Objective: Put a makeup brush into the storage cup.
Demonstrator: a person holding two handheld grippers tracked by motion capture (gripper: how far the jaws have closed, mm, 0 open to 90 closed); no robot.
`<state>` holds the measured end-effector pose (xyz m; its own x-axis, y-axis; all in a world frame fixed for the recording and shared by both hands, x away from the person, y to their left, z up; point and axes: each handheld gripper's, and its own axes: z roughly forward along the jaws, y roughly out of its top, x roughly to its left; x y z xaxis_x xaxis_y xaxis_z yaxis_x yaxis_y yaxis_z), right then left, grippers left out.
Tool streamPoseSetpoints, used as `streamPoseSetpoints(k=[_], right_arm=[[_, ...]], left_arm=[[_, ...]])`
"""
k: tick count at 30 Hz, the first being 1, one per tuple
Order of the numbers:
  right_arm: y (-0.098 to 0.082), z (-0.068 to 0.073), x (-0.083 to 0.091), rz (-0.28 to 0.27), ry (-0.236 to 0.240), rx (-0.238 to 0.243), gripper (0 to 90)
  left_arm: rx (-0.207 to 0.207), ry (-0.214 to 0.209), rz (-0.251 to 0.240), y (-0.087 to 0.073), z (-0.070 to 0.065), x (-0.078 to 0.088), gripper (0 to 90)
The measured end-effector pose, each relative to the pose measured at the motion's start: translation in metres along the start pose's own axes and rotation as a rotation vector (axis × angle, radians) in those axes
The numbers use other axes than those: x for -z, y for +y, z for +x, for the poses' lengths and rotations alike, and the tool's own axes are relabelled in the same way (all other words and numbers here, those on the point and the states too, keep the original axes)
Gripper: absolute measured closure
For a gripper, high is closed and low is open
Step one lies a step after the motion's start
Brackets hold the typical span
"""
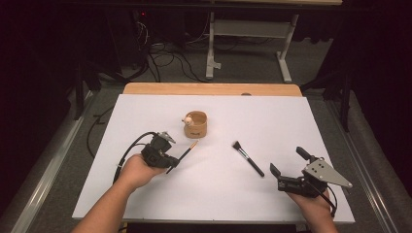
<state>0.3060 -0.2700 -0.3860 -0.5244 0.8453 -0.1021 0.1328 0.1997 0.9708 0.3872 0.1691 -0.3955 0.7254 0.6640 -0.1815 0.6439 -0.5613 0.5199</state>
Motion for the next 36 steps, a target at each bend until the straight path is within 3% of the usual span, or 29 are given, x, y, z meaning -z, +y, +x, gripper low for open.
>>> streamPoseSetpoints(k=[15, 24, 31, 36], right_arm=[[0.0, 0.001, 0.0, 0.006, 0.0, 0.001, 0.7], [-0.001, 0.003, -0.003, 0.013, 0.008, 0.01, 0.7], [-0.002, 0.005, -0.004, 0.018, 0.011, 0.017, 0.7], [-0.004, 0.005, -0.006, 0.026, 0.011, 0.021, 0.7]], left_arm=[[0.083, 0.049, -0.234, -0.022, 0.0, 0.003, 84.0], [0.071, 0.044, -0.37, -0.031, -0.008, 0.005, 84.1], [0.062, 0.039, -0.442, -0.038, -0.01, -0.001, 84.0], [0.08, 0.034, -0.483, -0.046, -0.007, -0.006, 84.0]])
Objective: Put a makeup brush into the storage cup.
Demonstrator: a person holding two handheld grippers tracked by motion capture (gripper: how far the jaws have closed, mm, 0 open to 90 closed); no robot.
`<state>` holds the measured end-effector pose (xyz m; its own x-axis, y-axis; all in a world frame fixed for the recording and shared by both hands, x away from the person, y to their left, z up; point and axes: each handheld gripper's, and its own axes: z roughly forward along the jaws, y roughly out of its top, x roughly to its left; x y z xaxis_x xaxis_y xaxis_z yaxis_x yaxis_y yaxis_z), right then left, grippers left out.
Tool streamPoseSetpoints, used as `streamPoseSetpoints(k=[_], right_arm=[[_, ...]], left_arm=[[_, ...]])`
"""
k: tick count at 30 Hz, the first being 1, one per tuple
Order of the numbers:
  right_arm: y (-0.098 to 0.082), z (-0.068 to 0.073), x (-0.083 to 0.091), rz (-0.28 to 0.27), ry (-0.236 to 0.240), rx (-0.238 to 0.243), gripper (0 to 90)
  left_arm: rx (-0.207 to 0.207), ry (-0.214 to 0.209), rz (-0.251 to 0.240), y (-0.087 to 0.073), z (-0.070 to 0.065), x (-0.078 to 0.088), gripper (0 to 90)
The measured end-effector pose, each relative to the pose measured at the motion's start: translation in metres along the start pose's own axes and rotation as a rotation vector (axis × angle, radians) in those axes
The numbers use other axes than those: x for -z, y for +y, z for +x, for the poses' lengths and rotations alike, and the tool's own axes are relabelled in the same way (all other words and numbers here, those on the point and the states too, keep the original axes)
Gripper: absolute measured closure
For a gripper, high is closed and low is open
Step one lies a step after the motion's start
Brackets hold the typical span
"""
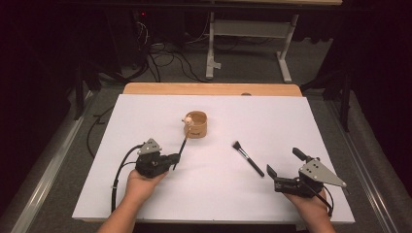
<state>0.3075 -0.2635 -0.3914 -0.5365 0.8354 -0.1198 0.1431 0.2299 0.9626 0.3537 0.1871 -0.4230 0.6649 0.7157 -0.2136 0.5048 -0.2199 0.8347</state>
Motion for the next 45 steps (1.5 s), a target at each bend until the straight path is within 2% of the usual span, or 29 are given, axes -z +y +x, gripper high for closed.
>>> streamPoseSetpoints(k=[5, 18, 22, 28, 34, 39, 45], right_arm=[[-0.001, -0.001, 0.0, 0.0, -0.002, 0.003, 0.7], [-0.002, 0.0, -0.001, 0.012, -0.005, -0.002, 0.8], [-0.003, -0.001, -0.001, 0.015, -0.005, 0.008, 0.7], [-0.004, -0.001, -0.002, 0.02, -0.015, -0.005, 0.7], [-0.004, -0.002, -0.006, 0.024, -0.033, -0.009, 0.7], [0.0, 0.007, -0.011, 0.031, -0.028, 0.007, 0.8], [0.018, 0.021, -0.018, -0.009, -0.001, -0.012, 1.0]], left_arm=[[-0.005, -0.005, -0.027, -0.001, -0.001, 0.0, 84.1], [-0.033, -0.029, -0.123, 0.002, -0.017, 0.002, 84.0], [-0.05, -0.027, -0.134, 0.002, -0.019, 0.003, 84.0], [-0.051, -0.027, -0.167, 0.003, -0.02, 0.008, 84.0], [-0.063, -0.048, -0.184, 0.004, -0.022, 0.015, 84.0], [-0.067, -0.069, -0.193, 0.005, -0.025, 0.02, 84.0], [-0.072, -0.085, -0.202, 0.008, -0.027, 0.02, 84.0]])
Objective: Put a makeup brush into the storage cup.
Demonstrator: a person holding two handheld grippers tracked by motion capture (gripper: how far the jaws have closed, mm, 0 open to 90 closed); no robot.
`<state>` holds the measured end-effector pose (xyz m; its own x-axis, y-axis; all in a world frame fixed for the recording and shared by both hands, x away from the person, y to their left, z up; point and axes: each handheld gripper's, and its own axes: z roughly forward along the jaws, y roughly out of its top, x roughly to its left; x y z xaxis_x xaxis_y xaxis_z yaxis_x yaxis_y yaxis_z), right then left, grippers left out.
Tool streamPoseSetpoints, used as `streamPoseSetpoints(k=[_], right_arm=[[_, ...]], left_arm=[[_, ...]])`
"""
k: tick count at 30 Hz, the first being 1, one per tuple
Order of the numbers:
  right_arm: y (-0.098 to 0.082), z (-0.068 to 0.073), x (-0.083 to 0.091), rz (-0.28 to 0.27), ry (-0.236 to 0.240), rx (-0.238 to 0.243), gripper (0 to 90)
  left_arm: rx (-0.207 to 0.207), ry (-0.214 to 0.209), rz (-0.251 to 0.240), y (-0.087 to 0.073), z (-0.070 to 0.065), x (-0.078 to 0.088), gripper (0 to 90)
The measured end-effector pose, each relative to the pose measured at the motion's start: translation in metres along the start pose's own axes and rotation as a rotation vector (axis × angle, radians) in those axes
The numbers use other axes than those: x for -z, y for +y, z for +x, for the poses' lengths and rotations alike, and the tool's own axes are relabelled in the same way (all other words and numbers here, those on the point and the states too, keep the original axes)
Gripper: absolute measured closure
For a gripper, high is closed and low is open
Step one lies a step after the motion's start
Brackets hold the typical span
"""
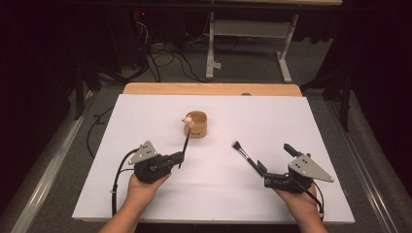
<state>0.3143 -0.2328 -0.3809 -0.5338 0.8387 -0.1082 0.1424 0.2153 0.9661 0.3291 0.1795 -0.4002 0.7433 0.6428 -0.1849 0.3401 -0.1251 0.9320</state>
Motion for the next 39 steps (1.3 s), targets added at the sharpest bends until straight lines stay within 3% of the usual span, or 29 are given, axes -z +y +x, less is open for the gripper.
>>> streamPoseSetpoints(k=[7, 17, 23, 34, 39], right_arm=[[0.017, 0.008, -0.018, 0.006, 0.009, 0.009, 2.0], [0.039, 0.021, -0.039, 0.01, 0.037, 0.062, 3.5], [0.048, 0.026, -0.047, -0.021, 0.042, 0.091, 3.8], [0.041, 0.032, -0.056, -0.023, 0.064, 0.072, 3.9], [0.037, 0.03, -0.053, -0.031, 0.076, 0.025, 3.9]], left_arm=[[0.009, -0.007, -0.02, 0.002, 0.001, 0.0, 84.0], [0.014, 0.001, -0.027, 0.004, 0.002, 0.0, 84.0], [0.005, -0.001, -0.018, 0.002, -0.003, -0.004, 84.0], [0.001, -0.008, -0.018, -0.001, -0.01, -0.009, 84.0], [-0.009, -0.018, -0.025, 0.001, -0.015, -0.009, 84.0]])
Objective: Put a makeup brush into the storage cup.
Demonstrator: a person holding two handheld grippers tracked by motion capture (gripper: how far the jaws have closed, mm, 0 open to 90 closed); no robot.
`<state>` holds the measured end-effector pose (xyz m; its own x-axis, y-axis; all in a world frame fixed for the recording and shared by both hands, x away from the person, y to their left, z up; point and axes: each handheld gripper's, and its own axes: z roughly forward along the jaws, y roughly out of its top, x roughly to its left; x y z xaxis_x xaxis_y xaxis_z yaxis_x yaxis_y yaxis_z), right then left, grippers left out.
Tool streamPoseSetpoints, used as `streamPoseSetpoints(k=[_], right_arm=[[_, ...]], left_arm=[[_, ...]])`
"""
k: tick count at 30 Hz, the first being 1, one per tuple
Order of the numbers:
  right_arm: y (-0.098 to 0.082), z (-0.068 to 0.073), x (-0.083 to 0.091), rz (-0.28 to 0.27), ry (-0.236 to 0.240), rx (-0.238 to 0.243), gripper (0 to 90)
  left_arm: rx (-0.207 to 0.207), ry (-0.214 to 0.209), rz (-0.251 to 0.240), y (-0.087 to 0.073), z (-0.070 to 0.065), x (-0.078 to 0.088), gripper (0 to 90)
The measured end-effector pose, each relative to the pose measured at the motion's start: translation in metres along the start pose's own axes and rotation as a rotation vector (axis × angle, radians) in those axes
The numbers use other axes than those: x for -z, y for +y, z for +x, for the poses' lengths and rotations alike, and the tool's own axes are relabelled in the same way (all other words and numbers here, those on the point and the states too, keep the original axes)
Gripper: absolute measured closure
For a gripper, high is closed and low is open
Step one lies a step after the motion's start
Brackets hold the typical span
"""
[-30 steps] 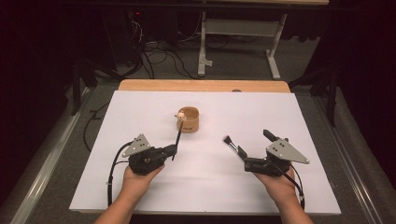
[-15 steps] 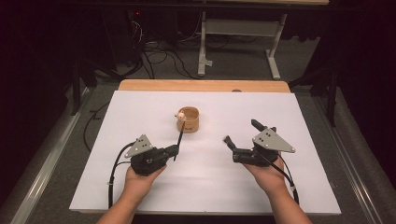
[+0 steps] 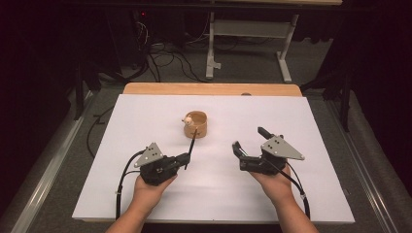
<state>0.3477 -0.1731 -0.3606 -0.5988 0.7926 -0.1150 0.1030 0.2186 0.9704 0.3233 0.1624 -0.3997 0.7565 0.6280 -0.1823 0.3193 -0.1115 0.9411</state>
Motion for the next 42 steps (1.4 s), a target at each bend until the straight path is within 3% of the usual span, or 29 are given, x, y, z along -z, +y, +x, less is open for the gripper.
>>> streamPoseSetpoints(k=[6, 22, 42], right_arm=[[-0.004, 0.001, 0.004, 0.004, 0.019, -0.011, 4.0], [-0.006, 0.014, 0.003, -0.011, 0.15, -0.099, 8.8], [-0.009, 0.019, 0.0, -0.012, 0.286, -0.221, 27.4]], left_arm=[[-0.007, -0.017, -0.002, 0.0, -0.006, -0.003, 84.0], [-0.01, -0.07, 0.011, -0.006, -0.022, -0.021, 83.9], [-0.018, -0.101, 0.024, -0.013, -0.033, -0.033, 83.9]])
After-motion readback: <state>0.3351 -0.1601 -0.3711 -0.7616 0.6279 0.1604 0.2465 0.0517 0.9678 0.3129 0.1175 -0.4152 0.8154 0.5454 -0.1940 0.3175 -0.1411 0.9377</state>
